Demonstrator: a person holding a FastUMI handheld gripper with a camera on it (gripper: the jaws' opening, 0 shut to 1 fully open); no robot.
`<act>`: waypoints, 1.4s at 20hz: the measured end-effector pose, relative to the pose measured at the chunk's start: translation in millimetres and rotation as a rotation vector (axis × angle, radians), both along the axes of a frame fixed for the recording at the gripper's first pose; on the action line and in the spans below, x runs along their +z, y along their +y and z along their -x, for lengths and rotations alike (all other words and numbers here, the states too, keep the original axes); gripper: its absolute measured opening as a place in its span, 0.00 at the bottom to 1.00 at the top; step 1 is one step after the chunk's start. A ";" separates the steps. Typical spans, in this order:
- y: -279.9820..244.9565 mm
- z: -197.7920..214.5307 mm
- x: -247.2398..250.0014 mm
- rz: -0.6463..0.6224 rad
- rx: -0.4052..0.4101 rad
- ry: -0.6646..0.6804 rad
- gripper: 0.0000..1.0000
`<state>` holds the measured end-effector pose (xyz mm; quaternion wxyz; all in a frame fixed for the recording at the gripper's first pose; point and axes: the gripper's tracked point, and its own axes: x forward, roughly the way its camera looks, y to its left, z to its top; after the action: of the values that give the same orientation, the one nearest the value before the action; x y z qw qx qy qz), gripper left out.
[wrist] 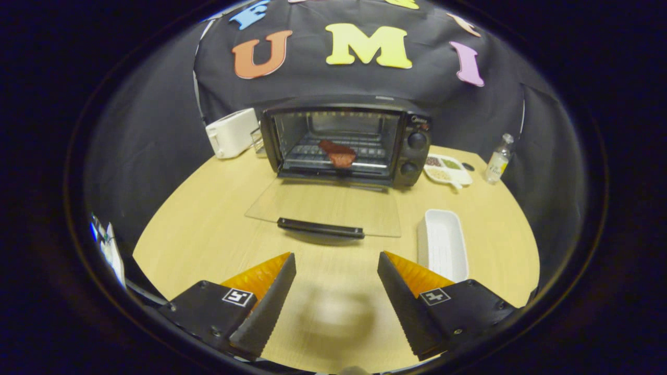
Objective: Open the toaster oven, put the food inside, and close the toaster oven door.
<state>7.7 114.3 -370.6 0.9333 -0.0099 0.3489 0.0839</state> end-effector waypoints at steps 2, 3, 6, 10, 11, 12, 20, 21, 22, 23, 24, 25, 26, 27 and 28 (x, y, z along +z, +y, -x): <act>12.2 -3.3 -20.6 0.000 0.013 0.028 1.00; 16.0 -6.2 -28.9 0.005 0.019 0.042 1.00; 24.7 -17.9 -41.3 0.002 0.019 0.047 1.00; 27.7 -41.7 -61.8 0.002 -0.008 0.076 1.00; 28.1 -47.5 -63.0 -0.001 -0.016 0.078 1.00; 28.4 -51.7 -66.3 0.002 -0.024 0.088 1.00; 25.5 -70.0 -65.2 -0.005 -0.052 0.093 1.00; 25.3 -69.7 -59.0 -0.015 -0.056 0.094 1.00; 25.7 -71.8 -52.8 -0.022 -0.051 0.087 1.00; 24.7 -73.0 -46.1 -0.013 -0.047 0.073 1.00; 22.9 -75.9 -38.3 -0.002 -0.041 0.060 1.00; 20.8 -77.4 -31.2 0.002 -0.037 0.049 1.00; 20.8 -80.4 -23.9 -0.002 -0.035 0.040 1.00; 20.8 -84.6 -15.3 -0.002 -0.034 0.028 1.00; 19.5 -89.4 -6.7 0.002 -0.036 0.011 1.00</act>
<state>97.2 133.8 -377.3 0.9328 -0.0041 0.3541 0.0668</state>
